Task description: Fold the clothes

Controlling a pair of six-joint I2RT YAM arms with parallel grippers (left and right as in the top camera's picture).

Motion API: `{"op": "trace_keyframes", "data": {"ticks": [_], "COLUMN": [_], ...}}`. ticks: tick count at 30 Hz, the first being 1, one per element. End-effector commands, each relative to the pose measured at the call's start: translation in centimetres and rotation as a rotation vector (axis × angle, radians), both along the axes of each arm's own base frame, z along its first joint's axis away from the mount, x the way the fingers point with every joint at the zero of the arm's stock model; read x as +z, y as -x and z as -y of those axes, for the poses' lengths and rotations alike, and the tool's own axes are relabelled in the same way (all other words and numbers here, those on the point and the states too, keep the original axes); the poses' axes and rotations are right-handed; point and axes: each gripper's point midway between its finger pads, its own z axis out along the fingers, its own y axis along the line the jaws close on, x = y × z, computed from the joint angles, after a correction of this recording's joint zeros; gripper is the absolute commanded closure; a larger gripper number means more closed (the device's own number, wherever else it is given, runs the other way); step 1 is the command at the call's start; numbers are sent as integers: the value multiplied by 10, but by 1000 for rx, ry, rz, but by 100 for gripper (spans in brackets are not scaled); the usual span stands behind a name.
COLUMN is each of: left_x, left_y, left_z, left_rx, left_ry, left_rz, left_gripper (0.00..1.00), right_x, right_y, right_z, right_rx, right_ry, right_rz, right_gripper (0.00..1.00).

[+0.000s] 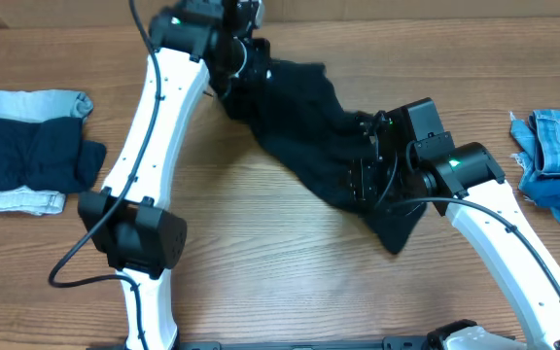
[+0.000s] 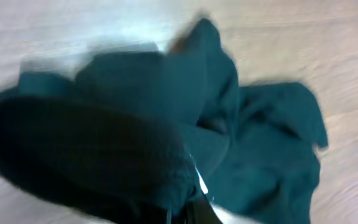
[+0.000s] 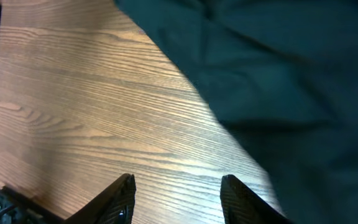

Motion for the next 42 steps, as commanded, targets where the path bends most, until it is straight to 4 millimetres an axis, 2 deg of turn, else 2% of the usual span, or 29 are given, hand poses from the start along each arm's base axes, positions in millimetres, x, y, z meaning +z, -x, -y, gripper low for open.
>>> {"op": "trace_keyframes", "data": {"ticks": [1,3,6,7,10,14,17,18,19,21,23,26,29,31,33,34,35,36,37,39,41,42], "left_x": [-13,-21,-25,-26,-25,-23,-25,-26,-24,-16,-17,-24,-23,-14,-4,0,1,0,-5,-10,-12,-13], "left_y": [23,45,71,74,75,53,66,77,85,97,98,95,91,80,71,68,66,65,65,66,61,55], "left_z": [-32,-54,-71,-76,-76,-77,-76,-71,-48,-15,-15,-30,-44,-64,-91,-108,-125,-134,-144,-163,-171,-168], "left_rx": [24,55,72,81,82,105,112,90,9,-69,-30,97,202,311,411,463,512,536,566,606,634,618], "left_ry": [-203,-309,-391,-415,-415,-428,-428,-406,-285,-105,-139,-357,-579,-679,-732,-721,-699,-676,-617,-557,-511,-468], "left_rz": [-76,-167,-271,-282,-284,-192,-248,-290,-320,-360,-362,-305,-200,-122,-75,-82,-102,-122,-173,-233,-240,-233], "left_gripper": [96,96,96,96,96,96,96,96,96,96,96,96,96,96,91,83,65,55,51,50,49,52], "right_x": [13,12,12,12,12,15,19,19,15,3,-19,-37,-36,-36,-36,-36,-36,-36,-36,-35,-34,-34], "right_y": [-10,-15,-18,-18,-19,-30,-46,-52,-60,-71,-79,-83,-88,-88,-87,-87,-87,-87,-87,-89,-91,-92], "right_z": [10,19,27,29,30,33,40,41,42,43,49,61,66,67,67,67,67,67,67,67,67,66], "right_rx": [-33,-72,-97,-102,-106,-130,-232,-241,-248,-257,-299,-344,-358,-359,-359,-359,-359,-359,-359,-360,-360,-361], "right_ry": [30,51,52,53,53,64,71,71,70,77,87,98,97,98,99,100,100,100,99,96,93,92], "right_rz": [69,70,69,70,70,115,155,170,178,163,104,49,62,61,60,58,57,57,58,67,77,80], "right_gripper": [49,47,46,46,45,41,41,41,41,41,46,48,48,48,47,47,47,43,42,41,40,40]}}
